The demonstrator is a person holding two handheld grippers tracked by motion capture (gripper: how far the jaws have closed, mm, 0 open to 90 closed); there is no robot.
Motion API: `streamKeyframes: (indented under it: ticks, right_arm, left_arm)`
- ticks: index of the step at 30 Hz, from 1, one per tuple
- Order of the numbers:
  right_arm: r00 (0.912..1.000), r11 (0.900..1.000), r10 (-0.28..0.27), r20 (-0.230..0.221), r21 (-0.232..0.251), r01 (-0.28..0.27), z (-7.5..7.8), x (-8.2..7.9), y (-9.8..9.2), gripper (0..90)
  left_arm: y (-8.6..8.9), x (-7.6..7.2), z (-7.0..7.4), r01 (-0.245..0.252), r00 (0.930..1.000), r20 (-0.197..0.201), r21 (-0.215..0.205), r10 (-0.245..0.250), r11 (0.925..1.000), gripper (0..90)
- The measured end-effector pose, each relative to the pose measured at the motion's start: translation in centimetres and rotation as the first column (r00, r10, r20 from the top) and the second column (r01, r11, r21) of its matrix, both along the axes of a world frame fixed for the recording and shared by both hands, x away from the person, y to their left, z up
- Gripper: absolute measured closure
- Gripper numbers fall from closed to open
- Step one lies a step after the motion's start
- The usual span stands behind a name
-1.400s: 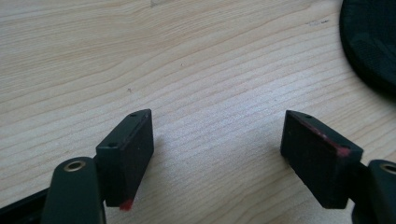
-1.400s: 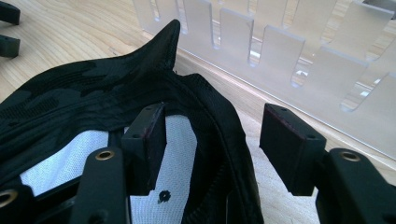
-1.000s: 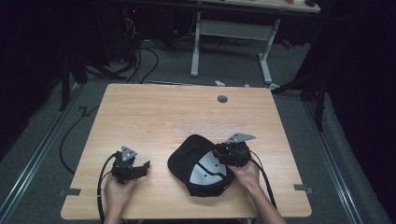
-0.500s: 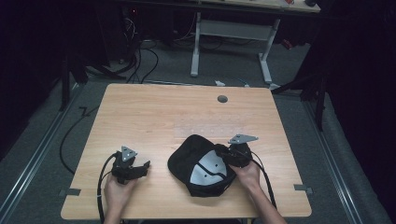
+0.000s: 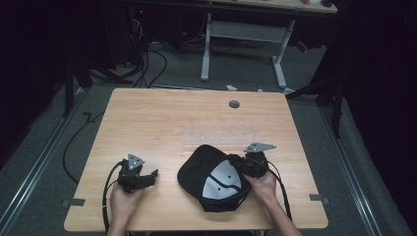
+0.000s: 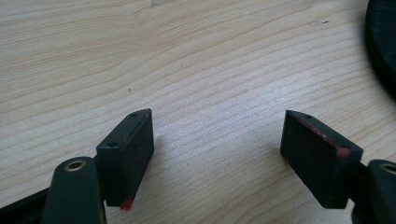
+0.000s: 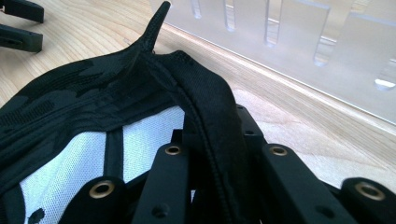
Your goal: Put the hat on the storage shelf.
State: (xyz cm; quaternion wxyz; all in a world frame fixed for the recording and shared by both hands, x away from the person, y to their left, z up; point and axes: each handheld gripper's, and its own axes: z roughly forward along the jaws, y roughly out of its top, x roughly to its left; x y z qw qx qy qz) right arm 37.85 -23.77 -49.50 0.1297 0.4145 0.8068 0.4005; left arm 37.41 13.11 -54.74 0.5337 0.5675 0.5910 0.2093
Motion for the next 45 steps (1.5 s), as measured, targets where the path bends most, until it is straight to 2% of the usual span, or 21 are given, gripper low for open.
streamKeyframes:
  ticks: [14, 16, 20, 21, 26, 27, 28, 29, 30, 31, 32, 33, 34, 36, 41, 43, 45]
  right_arm:
    - [0.9982, 0.998, -0.060, 0.001, 0.030, 0.060, 1.5, -1.3, -2.1, 79.7]
    - [0.9977, 0.997, -0.068, -0.004, 0.033, 0.068, 1.5, -1.5, -2.2, 79.7]
    - [0.9954, 0.995, -0.096, -0.002, 0.039, 0.096, 1.9, -2.0, -3.1, 79.7]
    - [0.9950, 0.994, -0.100, 0.000, 0.040, 0.100, 2.0, -2.1, -3.2, 79.6]
    - [0.9935, 0.992, -0.114, 0.009, 0.058, 0.113, 2.4, -2.4, -3.5, 79.7]
    - [0.9931, 0.991, -0.117, 0.007, 0.059, 0.117, 2.5, -2.4, -3.5, 79.7]
    - [0.9928, 0.991, -0.119, 0.007, 0.059, 0.119, 2.5, -2.5, -3.6, 79.7]
    - [0.9928, 0.991, -0.119, 0.007, 0.059, 0.119, 2.5, -2.5, -3.6, 79.7]
    - [0.9920, 0.990, -0.126, 0.001, 0.061, 0.126, 2.6, -2.5, -3.6, 79.7]
    - [0.9919, 0.990, -0.127, 0.002, 0.062, 0.127, 2.6, -2.5, -3.6, 79.7]
    - [0.9919, 0.990, -0.127, 0.002, 0.062, 0.127, 2.6, -2.5, -3.6, 79.7]
    - [0.9914, 0.989, -0.131, 0.000, 0.064, 0.130, 2.7, -2.5, -3.6, 79.7]
    - [0.9911, 0.989, -0.133, -0.001, 0.064, 0.133, 2.7, -2.6, -3.7, 79.7]
    - [0.9908, 0.989, -0.135, 0.001, 0.067, 0.135, 2.8, -2.5, -3.7, 79.7]
    - [0.9907, 0.988, -0.136, 0.006, 0.068, 0.135, 3.4, -2.4, -3.3, 79.6]
    - [0.9909, 0.989, -0.134, 0.009, 0.071, 0.133, 3.6, -2.4, -3.2, 79.6]
    - [0.9910, 0.988, -0.133, 0.009, 0.075, 0.132, 3.8, -2.3, -3.0, 79.6]
  left_arm:
    - [0.0, -0.2, 0.1, 0.011, 0.9999, -0.009, 0.007, -0.011, 0.9999, 26.3]
    - [-0.1, -0.3, 0.1, 0.020, 0.9997, -0.013, 0.011, -0.019, 0.9998, 26.5]
    - [-1.0, -1.5, 0.7, 0.079, 0.9968, 0.011, -0.009, -0.079, 0.9968, 26.1]
    - [-1.0, -1.5, 0.7, 0.079, 0.9968, 0.011, -0.009, -0.079, 0.9968, 25.8]
    - [-3.0, -3.2, 2.0, 0.180, 0.9826, 0.051, -0.017, -0.179, 0.9836, 23.7]
    - [-3.4, -3.4, 2.2, 0.196, 0.9793, 0.057, -0.020, -0.194, 0.9805, 23.1]
    - [-3.4, -3.4, 2.2, 0.196, 0.9793, 0.057, -0.020, -0.194, 0.9805, 22.7]
    - [-3.7, -3.6, 2.4, 0.212, 0.9758, 0.063, -0.026, -0.210, 0.9770, 22.7]
    - [-4.4, -4.1, 2.7, 0.242, 0.9683, 0.069, -0.029, -0.240, 0.9697, 21.6]
    - [-4.7, -4.3, 2.7, 0.254, 0.9652, 0.070, -0.027, -0.252, 0.9668, 21.1]
    - [-4.7, -4.3, 2.7, 0.254, 0.9652, 0.070, -0.027, -0.252, 0.9668, 20.7]
    - [-5.4, -4.7, 2.9, 0.288, 0.9557, 0.072, -0.026, -0.286, 0.9573, 20.1]
    - [-5.7, -4.9, 2.9, 0.297, 0.9530, 0.071, -0.028, -0.294, 0.9545, 19.0]
    - [-6.5, -5.2, 3.0, 0.327, 0.9427, 0.077, -0.014, -0.325, 0.9451, 17.6]
    - [-8.0, -5.7, 3.2, 0.368, 0.9257, 0.090, 0.015, -0.367, 0.9299, 16.1]
    - [-8.6, -5.7, 3.2, 0.379, 0.9210, 0.092, 0.019, -0.379, 0.9254, 15.9]
    - [-9.0, -5.7, 3.2, 0.382, 0.9192, 0.092, 0.031, -0.383, 0.9238, 15.3]
